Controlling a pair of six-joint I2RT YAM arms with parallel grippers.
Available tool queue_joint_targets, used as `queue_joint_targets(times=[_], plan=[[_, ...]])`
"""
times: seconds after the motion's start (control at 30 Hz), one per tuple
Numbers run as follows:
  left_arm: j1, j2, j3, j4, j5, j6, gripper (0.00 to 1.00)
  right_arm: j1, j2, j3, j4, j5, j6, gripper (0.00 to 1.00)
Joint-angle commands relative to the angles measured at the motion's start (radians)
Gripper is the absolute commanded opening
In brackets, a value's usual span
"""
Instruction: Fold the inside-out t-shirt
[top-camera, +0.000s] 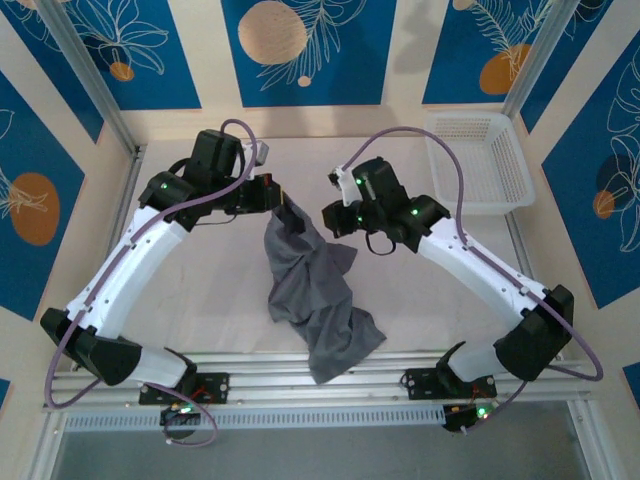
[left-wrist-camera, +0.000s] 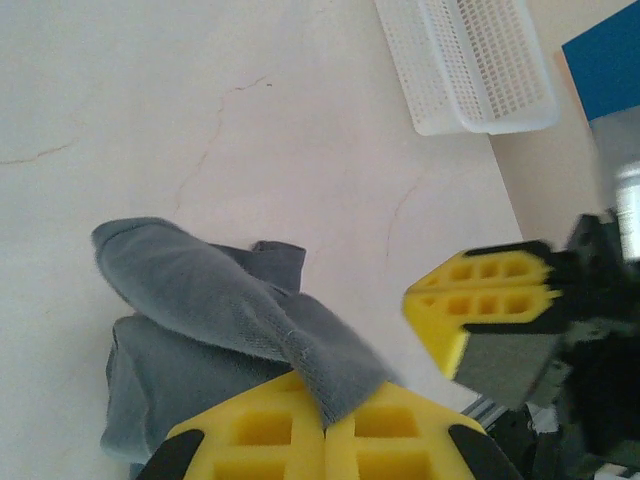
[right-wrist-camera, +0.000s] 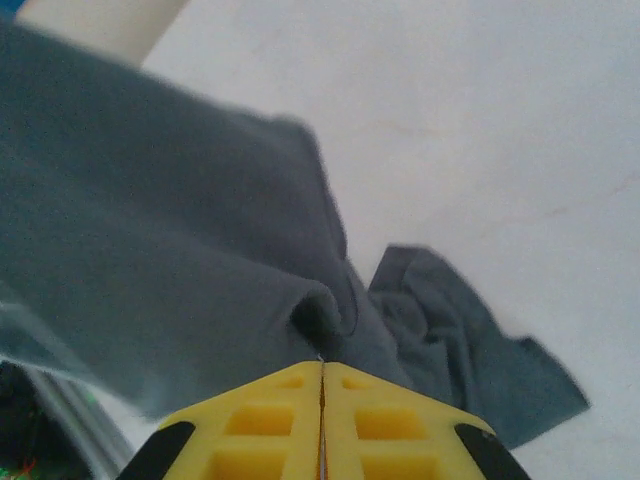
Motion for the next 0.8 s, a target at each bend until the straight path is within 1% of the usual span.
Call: queue_joint_targets(times=[0.0, 0.03, 0.07, 0.13, 0.17, 0.23, 0.3, 0.37, 0.47, 0.5, 0.67, 0.77], plan=[[0.009, -0.014, -0.015, 0.011, 0.019, 0.024, 0.00, 0.008, -0.011, -0.018, 0.024, -0.168, 0.028, 0.11], [0.009, -0.013, -0.018, 0.009, 0.017, 0.022, 0.00, 0.016, -0.016, -0.016, 0.040, -0.168, 0.033, 0.13], [0.009, -0.013, -0.022, 0.010, 0.016, 0.018, 0.00, 0.028, -0.020, -0.013, 0.058, -0.161, 0.040, 0.21], [0.009, -0.013, -0.028, 0.015, 0.018, 0.013, 0.00, 0.058, -0.038, -0.022, 0.104, -0.112, 0.062, 0.48], [0.009, -0.012, -0.030, 0.018, 0.019, 0.011, 0.00, 0.078, -0.052, -0.036, 0.140, -0.073, 0.074, 0.55], [0.009, -0.012, -0.028, 0.020, 0.020, 0.009, 0.00, 0.131, -0.077, -0.065, 0.218, 0.022, 0.070, 0.64], [0.009, -0.010, -0.024, 0.022, 0.019, 0.007, 0.00, 0.184, -0.074, -0.069, 0.262, 0.150, 0.052, 0.68], [0.008, -0.009, -0.019, 0.022, 0.022, 0.007, 0.00, 0.222, -0.035, -0.033, 0.242, 0.319, 0.059, 0.70], [0.009, -0.010, -0.013, 0.018, 0.019, 0.007, 0.00, 0.254, 0.029, 0.029, 0.206, 0.468, 0.027, 0.70], [0.009, -0.010, -0.011, 0.017, 0.020, 0.007, 0.00, 0.261, 0.046, 0.042, 0.207, 0.499, 0.005, 0.70], [0.009, -0.010, -0.008, 0.016, 0.023, 0.008, 0.00, 0.264, 0.134, 0.105, 0.215, 0.477, -0.042, 0.71], [0.009, -0.015, -0.011, 0.019, 0.028, 0.007, 0.00, 0.261, 0.173, 0.117, 0.217, 0.516, -0.065, 0.70]])
